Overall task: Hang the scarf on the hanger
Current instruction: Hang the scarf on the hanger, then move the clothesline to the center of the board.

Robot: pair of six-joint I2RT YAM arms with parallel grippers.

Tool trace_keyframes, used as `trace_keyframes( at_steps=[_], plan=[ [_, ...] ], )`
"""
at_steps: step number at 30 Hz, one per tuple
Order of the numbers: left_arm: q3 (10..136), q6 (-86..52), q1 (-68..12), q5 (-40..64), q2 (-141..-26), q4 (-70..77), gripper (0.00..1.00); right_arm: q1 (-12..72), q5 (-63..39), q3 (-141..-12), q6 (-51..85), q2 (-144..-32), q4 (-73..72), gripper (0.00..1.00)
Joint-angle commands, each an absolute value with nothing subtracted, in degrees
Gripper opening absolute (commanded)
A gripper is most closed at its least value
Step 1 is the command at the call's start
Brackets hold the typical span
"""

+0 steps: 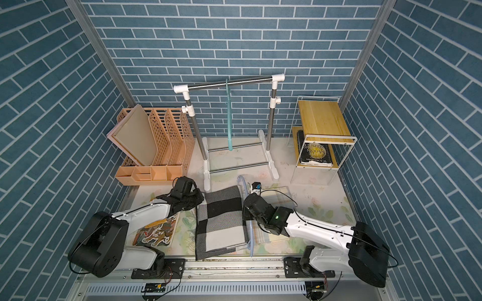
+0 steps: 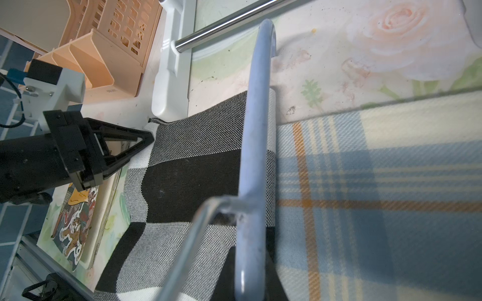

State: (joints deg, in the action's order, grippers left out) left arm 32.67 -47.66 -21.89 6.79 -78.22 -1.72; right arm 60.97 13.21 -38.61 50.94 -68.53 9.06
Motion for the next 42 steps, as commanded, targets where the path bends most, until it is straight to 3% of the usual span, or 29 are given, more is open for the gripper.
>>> trace_keyframes(
  at_steps=[1, 7, 15, 16, 22, 23, 35, 42],
  plan=[
    [33.00, -46.52, -21.49, 2.96, -72.79, -3.81, 0.00, 60.65, 14.01, -38.16, 47.89, -67.17, 12.92, 0.00],
    [33.25, -45.72, -21.35, -1.69, -67.77, -6.88, 0.00, 60.67, 14.05, -37.90, 48.05, -67.42, 12.75, 0.00],
    [31.47, -47.29, -21.33, -3.16, -74.96, -6.60, 0.00, 60.64, 14.20, -36.38, 49.28, -67.58, 11.55, 0.00],
    [31.13, -47.43, -21.35, -3.32, -75.43, -6.59, 0.07, 60.64, 14.04, -36.27, 49.34, -67.60, 11.44, 0.00],
    [32.50, -46.23, -21.36, -4.76, -73.51, -10.17, 0.92, 60.70, 14.23, -37.12, 48.99, -67.34, 12.37, 0.00],
    [33.12, -45.92, -21.35, -5.38, -72.01, -11.16, 0.98, 60.65, 14.25, -37.43, 48.84, -67.33, 12.68, 0.00],
    [43.47, -42.69, -21.69, -2.66, -54.98, -20.44, 1.00, 60.64, 13.70, -50.30, 43.90, -65.05, 22.61, 0.00],
    [49.89, -41.82, -21.66, -0.59, -53.15, -22.50, 1.00, 60.42, 9.94, -61.75, 41.92, -65.75, 29.67, 0.00]
  ],
)
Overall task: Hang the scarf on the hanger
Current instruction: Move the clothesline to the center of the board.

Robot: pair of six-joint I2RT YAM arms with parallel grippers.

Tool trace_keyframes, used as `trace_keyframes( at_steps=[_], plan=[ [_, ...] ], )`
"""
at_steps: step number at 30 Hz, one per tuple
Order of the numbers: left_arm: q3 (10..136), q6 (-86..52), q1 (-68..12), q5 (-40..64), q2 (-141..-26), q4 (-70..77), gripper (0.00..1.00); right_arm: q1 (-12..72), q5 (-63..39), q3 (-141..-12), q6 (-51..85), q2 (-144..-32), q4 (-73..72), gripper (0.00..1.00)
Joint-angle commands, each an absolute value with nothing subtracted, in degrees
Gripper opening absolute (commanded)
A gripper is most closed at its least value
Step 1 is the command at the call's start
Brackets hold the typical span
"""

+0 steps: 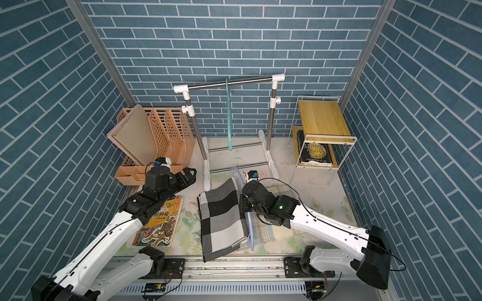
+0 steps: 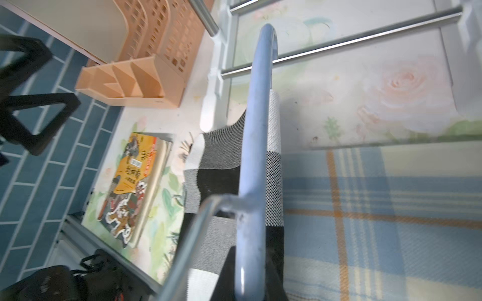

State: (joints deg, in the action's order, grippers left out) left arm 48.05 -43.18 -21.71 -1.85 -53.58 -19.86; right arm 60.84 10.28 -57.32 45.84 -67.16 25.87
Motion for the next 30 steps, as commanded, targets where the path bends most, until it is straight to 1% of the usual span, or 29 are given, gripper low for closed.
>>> trace_keyframes(
  at_steps=[1, 12, 18, 24, 28, 30],
  plan=[
    [50.51, -41.76, -21.70, -0.27, -52.94, -22.50, 1.00, 60.46, 9.60, -63.34, 41.59, -65.94, 30.54, 0.00],
    [57.31, -39.09, -21.71, 5.91, -50.04, -19.31, 1.00, 60.25, 7.10, -84.55, 36.37, -71.43, 46.84, 0.00],
    [62.87, -36.97, -21.71, 7.26, -49.61, -19.73, 1.00, 60.24, 5.28, -97.60, 33.49, -75.60, 56.53, 0.00],
    [66.58, -36.13, -21.70, 8.25, -50.15, -20.08, 1.00, 60.21, 6.30, -109.52, 32.27, -78.59, 63.23, 0.00],
    [66.73, -38.17, -21.77, 12.59, -50.42, -17.34, 1.00, 60.23, 8.22, -115.87, 29.95, -80.18, 67.42, 0.00],
    [66.48, -38.61, -22.15, 14.99, -50.44, -14.89, 1.00, 60.21, 8.87, -116.70, 28.49, -80.36, 68.62, 0.00]
  ],
)
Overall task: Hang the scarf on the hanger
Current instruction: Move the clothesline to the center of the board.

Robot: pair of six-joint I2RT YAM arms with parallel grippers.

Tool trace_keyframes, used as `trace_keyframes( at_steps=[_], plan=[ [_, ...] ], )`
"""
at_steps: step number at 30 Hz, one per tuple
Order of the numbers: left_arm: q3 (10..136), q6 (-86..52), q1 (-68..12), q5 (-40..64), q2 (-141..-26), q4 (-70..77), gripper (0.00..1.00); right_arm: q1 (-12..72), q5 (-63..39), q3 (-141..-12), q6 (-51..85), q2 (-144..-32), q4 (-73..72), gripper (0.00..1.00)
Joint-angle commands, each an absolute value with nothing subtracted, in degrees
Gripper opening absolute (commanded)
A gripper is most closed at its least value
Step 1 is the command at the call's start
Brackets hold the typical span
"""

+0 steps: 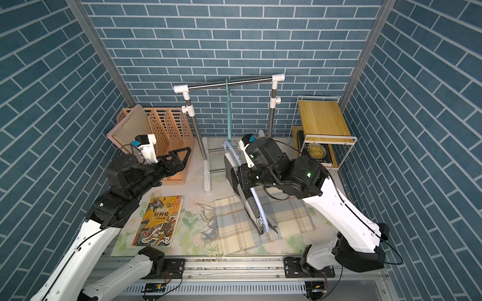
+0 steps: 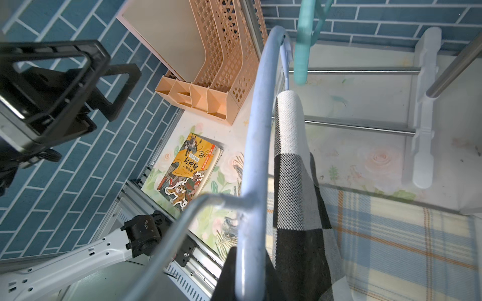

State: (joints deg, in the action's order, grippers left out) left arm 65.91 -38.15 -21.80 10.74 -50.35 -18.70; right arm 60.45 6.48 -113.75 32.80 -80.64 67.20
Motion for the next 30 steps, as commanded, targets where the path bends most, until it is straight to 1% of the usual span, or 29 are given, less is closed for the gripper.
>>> trace_keyframes(
  at_steps=[1, 4, 7, 10, 13, 16, 20, 25, 30],
  plan=[
    [66.31, -38.29, -22.48, 15.66, -50.37, -13.59, 1.00, 60.21, 9.23, -116.49, 27.61, -80.20, 68.85, 0.00],
    [66.19, -35.89, -23.44, 16.45, -50.17, -10.65, 1.00, 60.21, 9.80, -115.80, 25.33, -79.92, 69.68, 0.00],
    [66.25, -32.83, -24.91, 20.01, -50.79, -5.82, 1.00, 59.91, 10.56, -115.62, 24.21, -79.69, 70.22, 0.00],
    [66.81, -29.47, -27.78, 23.85, -52.23, -0.60, 1.00, 59.11, 9.70, -115.94, 23.51, -79.51, 70.40, 0.00],
    [70.21, -22.27, -31.47, 24.10, -54.72, -1.14, 1.00, 57.69, 8.98, -116.44, 23.45, -78.94, 70.31, 0.00],
    [73.19, -17.74, -32.70, 21.17, -56.94, -3.75, 1.00, 55.59, 9.14, -117.17, 23.63, -78.49, 70.14, 0.00],
    [73.75, -17.87, -32.71, 13.12, -57.62, -5.51, 1.00, 51.20, 7.63, -119.22, 23.25, -79.38, 70.49, 0.00],
    [70.05, -18.10, -32.76, 6.01, -55.59, -7.12, 1.00, 46.20, 3.20, -122.99, 21.69, -81.90, 71.28, 0.00],
    [65.56, -17.84, -32.70, 3.94, -52.85, -7.34, 1.00, 45.85, -0.54, -129.53, 20.95, -84.41, 74.55, 0.00]
  ],
)
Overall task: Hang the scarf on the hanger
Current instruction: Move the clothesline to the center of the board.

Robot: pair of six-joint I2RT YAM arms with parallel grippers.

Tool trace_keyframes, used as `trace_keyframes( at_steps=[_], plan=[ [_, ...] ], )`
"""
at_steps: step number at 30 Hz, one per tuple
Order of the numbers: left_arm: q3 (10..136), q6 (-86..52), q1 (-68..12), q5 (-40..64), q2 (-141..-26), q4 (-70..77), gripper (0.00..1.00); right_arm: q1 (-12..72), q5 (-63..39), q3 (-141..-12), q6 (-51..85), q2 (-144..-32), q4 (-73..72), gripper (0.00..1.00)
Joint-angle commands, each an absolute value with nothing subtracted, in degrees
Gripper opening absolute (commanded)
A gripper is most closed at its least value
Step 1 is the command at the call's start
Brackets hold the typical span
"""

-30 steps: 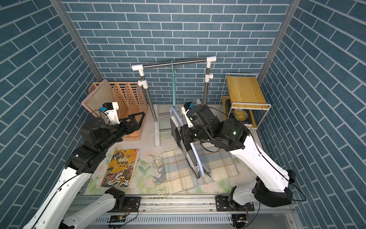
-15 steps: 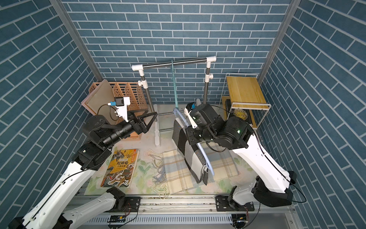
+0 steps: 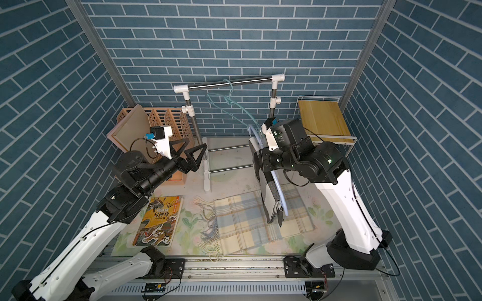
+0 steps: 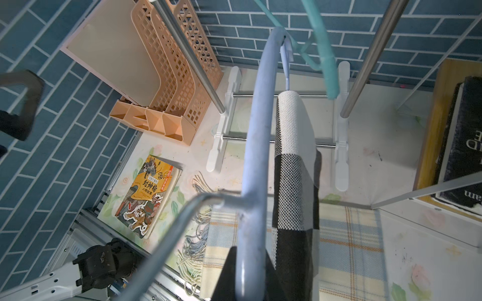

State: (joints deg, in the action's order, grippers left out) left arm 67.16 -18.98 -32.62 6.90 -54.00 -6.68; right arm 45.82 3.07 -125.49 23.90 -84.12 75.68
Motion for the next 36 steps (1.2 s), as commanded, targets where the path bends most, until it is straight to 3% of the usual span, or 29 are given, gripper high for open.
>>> trace_keyframes(
  at_steps=[1, 21, 29, 36],
  plan=[
    [65.03, -17.94, -32.76, 3.63, -52.61, -7.38, 1.00, 45.83, -1.02, -130.14, 20.88, -84.60, 75.38, 0.00],
    [64.15, -23.99, -32.77, -0.18, -53.97, -9.38, 1.00, 45.88, 2.25, -105.54, 25.45, -71.15, 71.66, 0.00],
    [62.95, -24.83, -32.72, -1.24, -53.47, -10.01, 1.00, 44.73, 4.67, -114.29, 22.44, -78.38, 69.46, 0.00],
    [61.14, -25.27, -32.73, -1.44, -51.50, -10.06, 1.00, 35.45, -0.58, -126.90, 19.88, -88.73, 67.18, 0.00]
  ],
)
